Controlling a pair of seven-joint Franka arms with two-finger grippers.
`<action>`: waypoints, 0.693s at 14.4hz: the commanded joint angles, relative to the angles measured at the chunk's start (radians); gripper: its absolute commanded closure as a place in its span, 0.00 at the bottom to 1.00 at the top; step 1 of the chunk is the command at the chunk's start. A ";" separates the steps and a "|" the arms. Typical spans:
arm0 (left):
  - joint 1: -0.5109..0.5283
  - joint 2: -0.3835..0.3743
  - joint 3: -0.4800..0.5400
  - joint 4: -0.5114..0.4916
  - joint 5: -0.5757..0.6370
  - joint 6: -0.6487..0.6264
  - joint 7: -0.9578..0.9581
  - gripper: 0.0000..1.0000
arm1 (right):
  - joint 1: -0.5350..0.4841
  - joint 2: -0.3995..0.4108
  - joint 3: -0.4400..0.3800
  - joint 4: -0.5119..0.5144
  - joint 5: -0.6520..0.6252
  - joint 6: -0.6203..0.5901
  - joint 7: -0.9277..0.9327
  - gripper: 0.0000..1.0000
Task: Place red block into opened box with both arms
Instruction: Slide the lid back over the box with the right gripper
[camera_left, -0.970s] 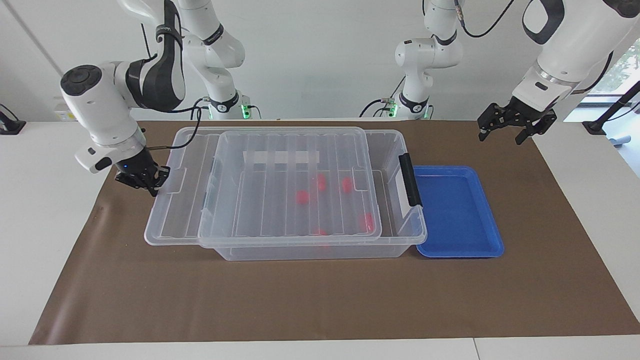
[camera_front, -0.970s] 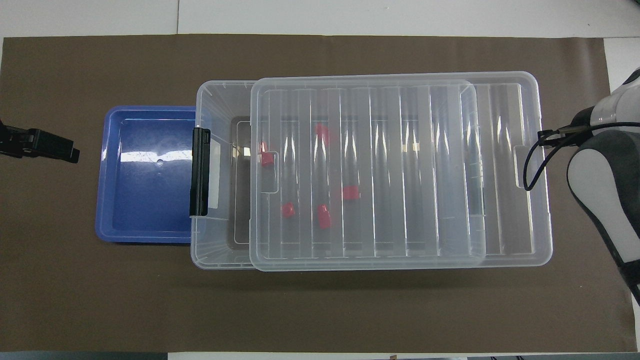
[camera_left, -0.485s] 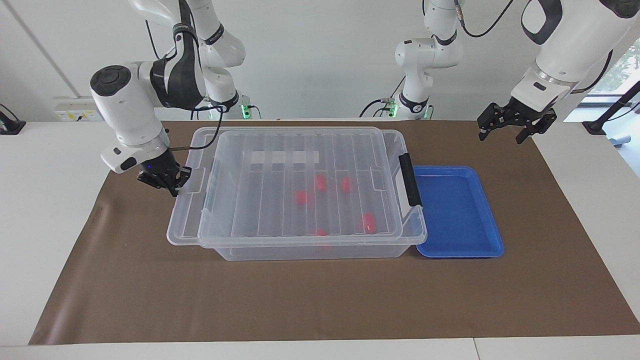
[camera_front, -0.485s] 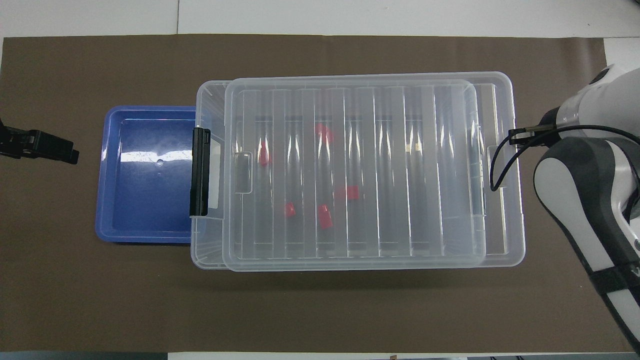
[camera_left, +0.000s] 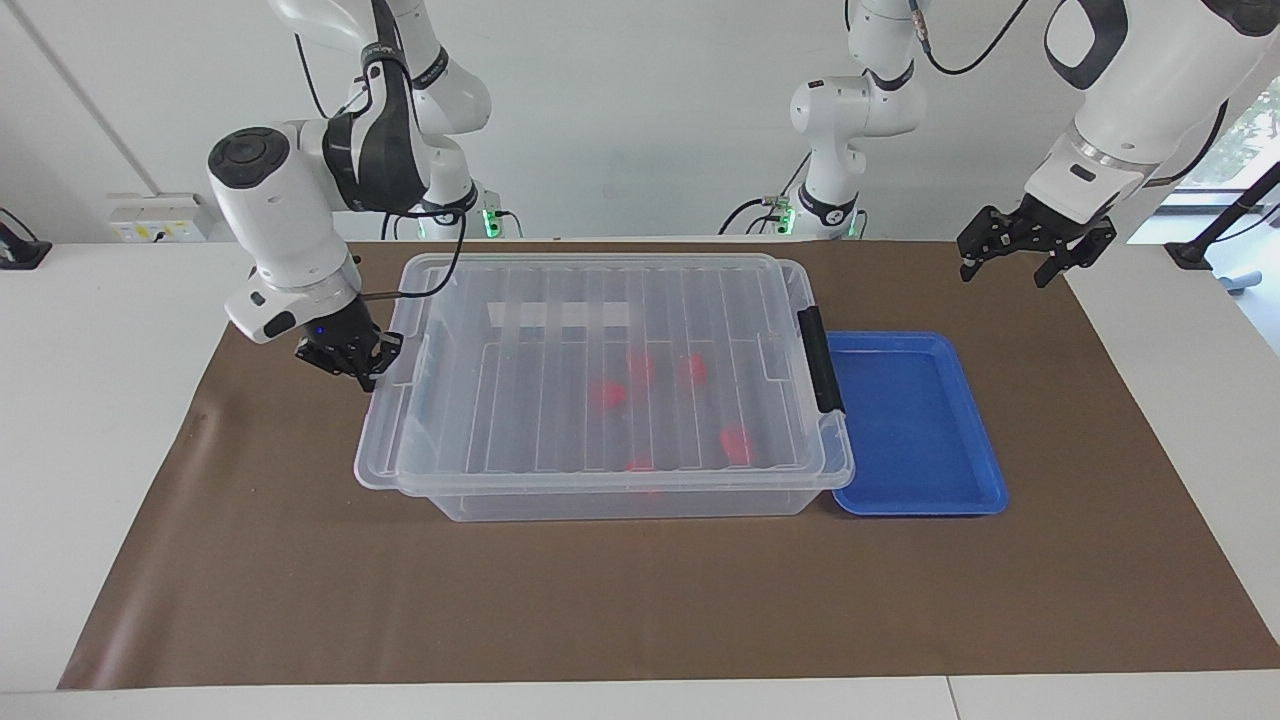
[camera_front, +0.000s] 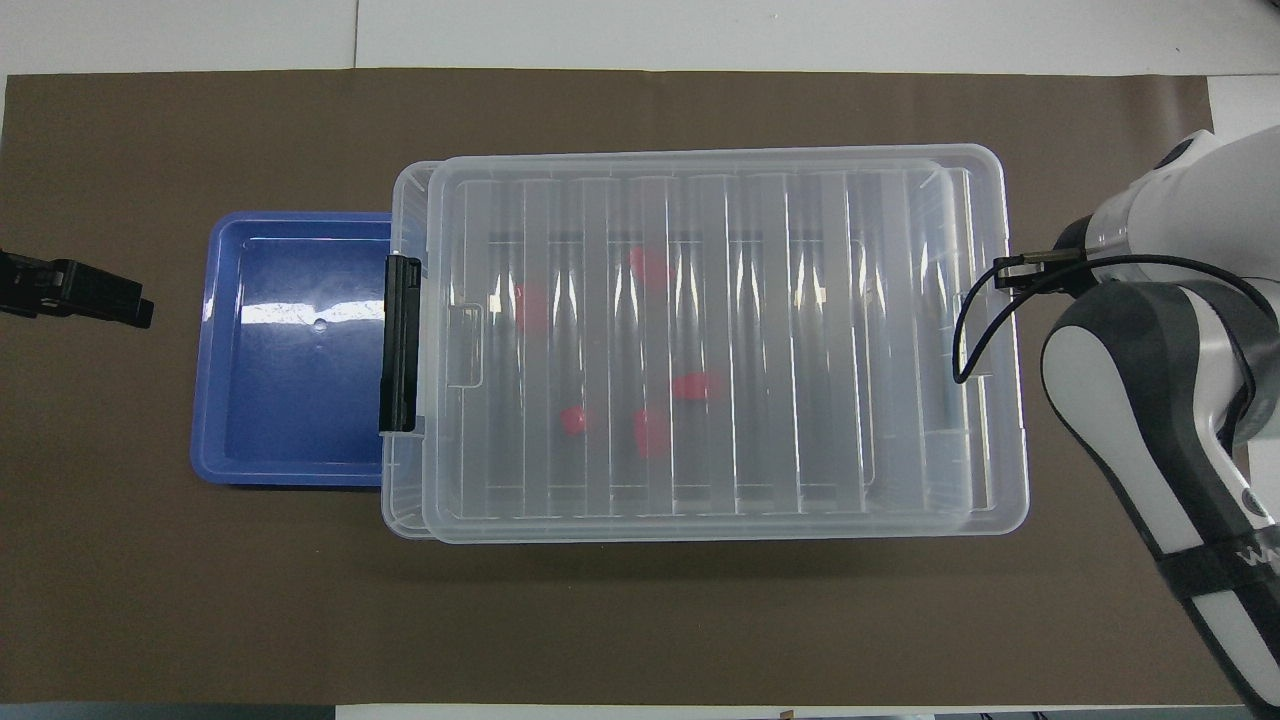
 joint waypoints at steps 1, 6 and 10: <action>-0.002 -0.024 0.005 -0.017 0.019 -0.003 0.006 0.00 | 0.006 -0.016 0.013 -0.017 0.013 0.002 0.025 1.00; -0.002 -0.023 0.005 -0.017 0.019 -0.003 0.006 0.00 | 0.011 -0.016 0.018 -0.017 0.013 0.002 0.059 1.00; -0.002 -0.024 0.005 -0.017 0.019 -0.003 0.006 0.00 | 0.026 -0.016 0.018 -0.016 0.013 0.002 0.091 1.00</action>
